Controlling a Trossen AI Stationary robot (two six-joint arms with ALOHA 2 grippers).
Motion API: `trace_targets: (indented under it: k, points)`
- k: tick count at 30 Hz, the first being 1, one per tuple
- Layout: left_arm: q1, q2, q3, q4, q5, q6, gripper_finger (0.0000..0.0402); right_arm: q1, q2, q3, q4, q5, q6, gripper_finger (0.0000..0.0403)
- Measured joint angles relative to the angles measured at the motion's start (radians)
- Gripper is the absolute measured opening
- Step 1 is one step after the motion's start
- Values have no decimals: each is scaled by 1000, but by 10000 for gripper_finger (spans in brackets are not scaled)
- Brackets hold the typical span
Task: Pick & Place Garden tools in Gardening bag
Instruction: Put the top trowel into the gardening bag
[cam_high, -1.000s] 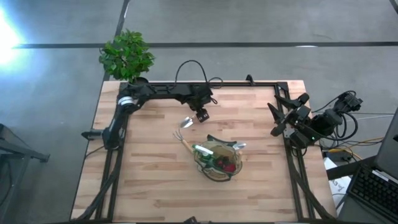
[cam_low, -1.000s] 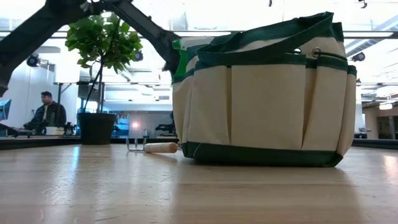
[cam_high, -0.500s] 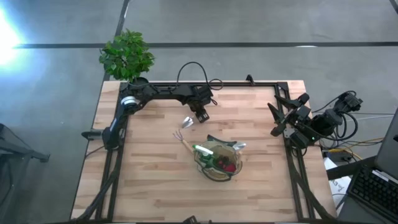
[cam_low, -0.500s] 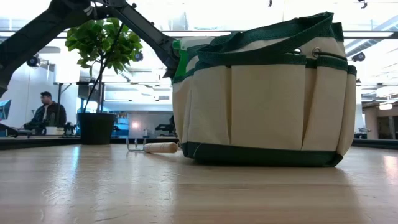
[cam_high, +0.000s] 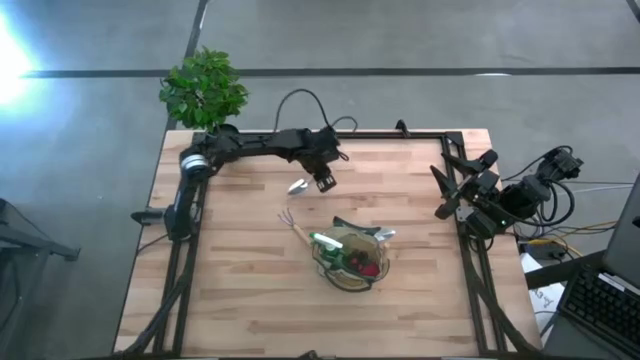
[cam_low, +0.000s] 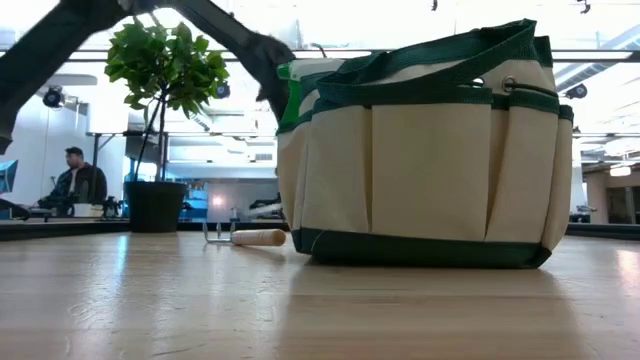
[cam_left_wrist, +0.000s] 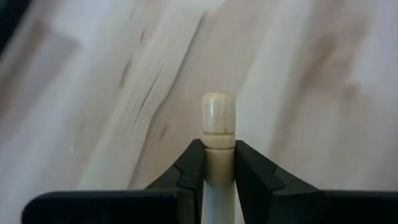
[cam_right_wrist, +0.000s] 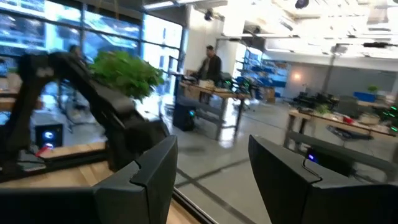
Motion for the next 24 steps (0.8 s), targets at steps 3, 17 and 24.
trace_targets:
  k: [3,17,24]
  points:
    - [-1,-71,0,10,36,27,63,0,0,-1,0,61,-4,189]
    - [-62,-550,-334,497,213,41,63,0,0,-2,2,112,77,189]
    - [-110,-791,-709,992,359,-18,63,0,1,-2,1,112,82,189]
